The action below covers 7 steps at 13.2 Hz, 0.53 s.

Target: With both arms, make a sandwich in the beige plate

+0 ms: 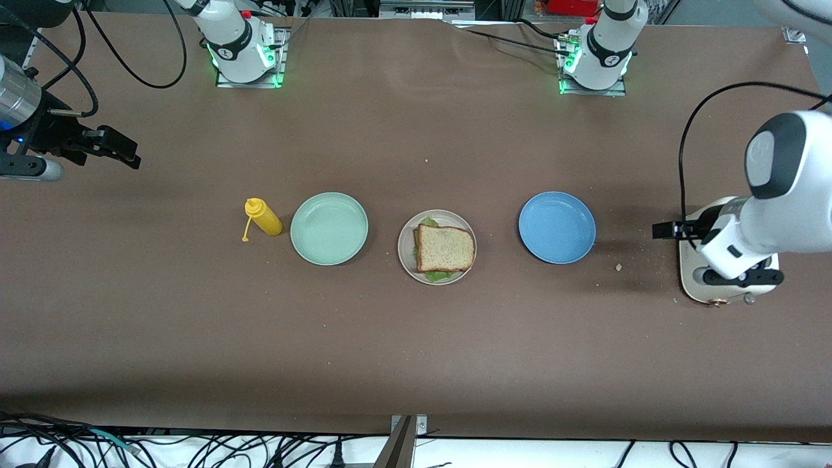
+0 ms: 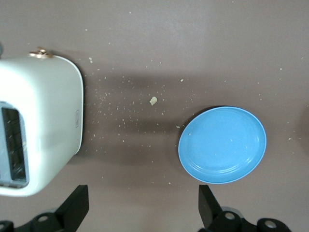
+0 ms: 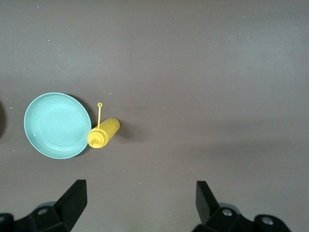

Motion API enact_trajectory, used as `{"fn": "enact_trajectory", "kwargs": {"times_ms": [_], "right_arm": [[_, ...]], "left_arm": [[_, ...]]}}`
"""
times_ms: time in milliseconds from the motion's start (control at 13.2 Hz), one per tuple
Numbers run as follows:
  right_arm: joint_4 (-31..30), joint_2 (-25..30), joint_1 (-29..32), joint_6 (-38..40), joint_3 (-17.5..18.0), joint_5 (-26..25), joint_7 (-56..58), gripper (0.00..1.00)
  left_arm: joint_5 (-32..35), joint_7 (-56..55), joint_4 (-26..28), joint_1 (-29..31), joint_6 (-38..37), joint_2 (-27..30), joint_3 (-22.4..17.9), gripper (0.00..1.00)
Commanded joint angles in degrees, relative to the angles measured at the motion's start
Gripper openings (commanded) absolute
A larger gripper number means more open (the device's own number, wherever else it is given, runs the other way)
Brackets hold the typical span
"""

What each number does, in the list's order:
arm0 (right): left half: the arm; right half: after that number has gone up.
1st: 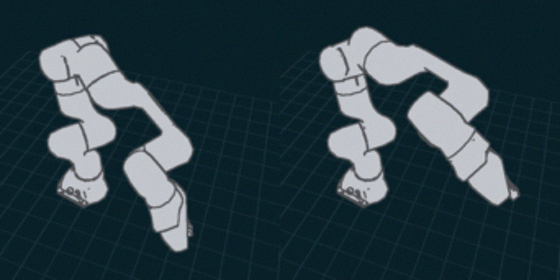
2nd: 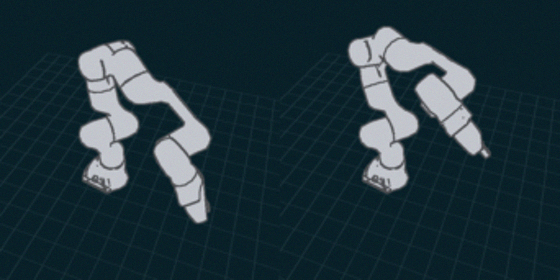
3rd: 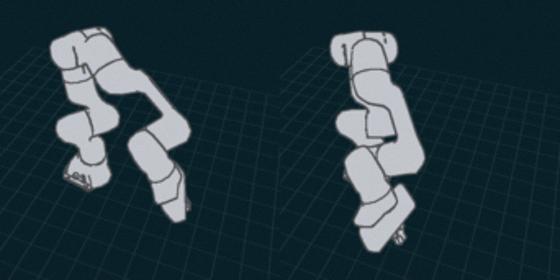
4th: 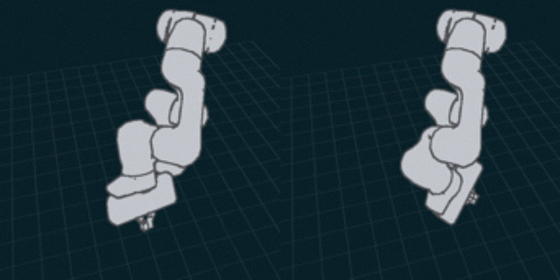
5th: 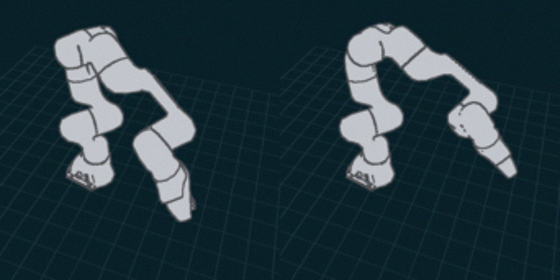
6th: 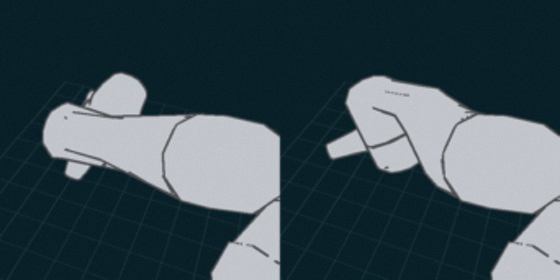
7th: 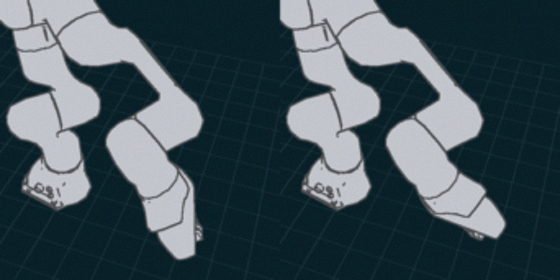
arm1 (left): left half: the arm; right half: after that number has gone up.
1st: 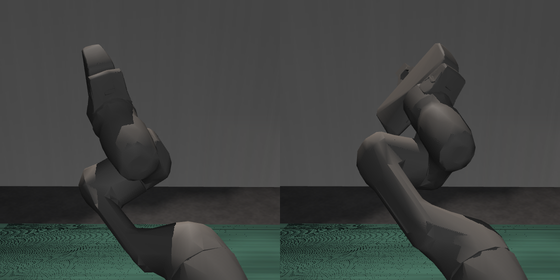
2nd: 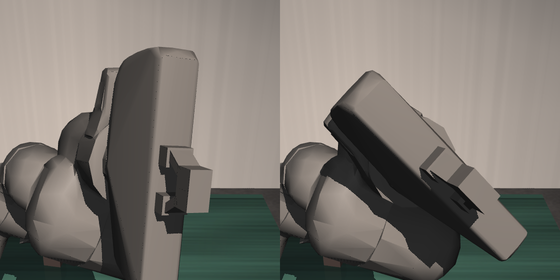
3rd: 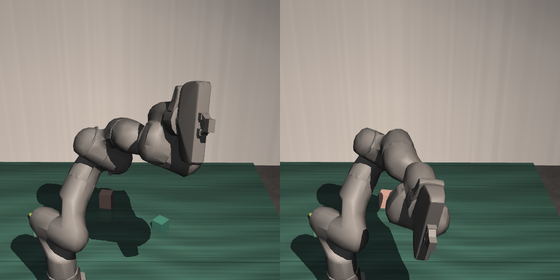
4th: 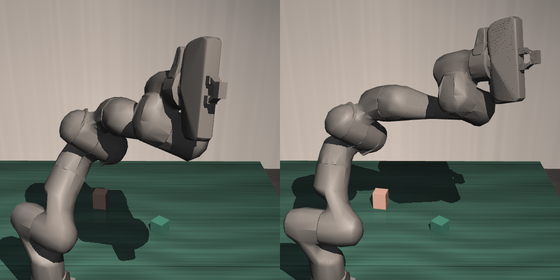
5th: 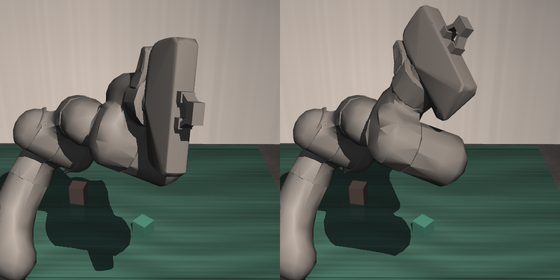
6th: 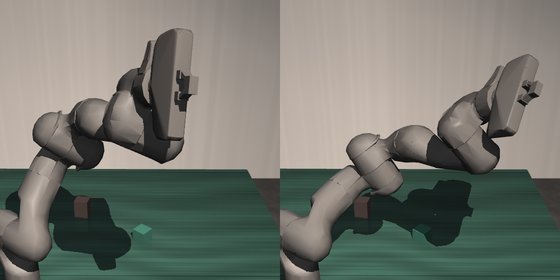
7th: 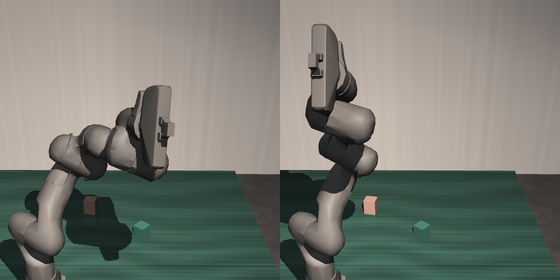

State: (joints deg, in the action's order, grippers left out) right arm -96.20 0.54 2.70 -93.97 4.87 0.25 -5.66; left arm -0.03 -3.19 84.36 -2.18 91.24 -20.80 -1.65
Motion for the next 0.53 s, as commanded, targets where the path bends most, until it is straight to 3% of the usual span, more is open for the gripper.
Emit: {"fn": "enact_trajectory", "kwargs": {"times_ms": [0, 152, 456], "right_arm": [[-1.0, 1.22, 0.64, -0.25, 0.4, 0.45, 0.56, 1.0], [-1.0, 1.13, 0.64, -0.16, 0.4, 0.45, 0.56, 1.0], [-1.0, 1.13, 0.64, -0.16, 0.4, 0.63, 0.56, 1.0]], "left_arm": [[1.87, -1.73, 3.8, -0.19, -1.49, 5.84, 0.68, 1.0], [1.87, -1.73, 3.97, -0.19, -3.51, 7.52, 0.68, 1.0], [2.4, -1.64, 9.41, -0.19, -3.96, 13.67, 0.86, 1.0]]}}
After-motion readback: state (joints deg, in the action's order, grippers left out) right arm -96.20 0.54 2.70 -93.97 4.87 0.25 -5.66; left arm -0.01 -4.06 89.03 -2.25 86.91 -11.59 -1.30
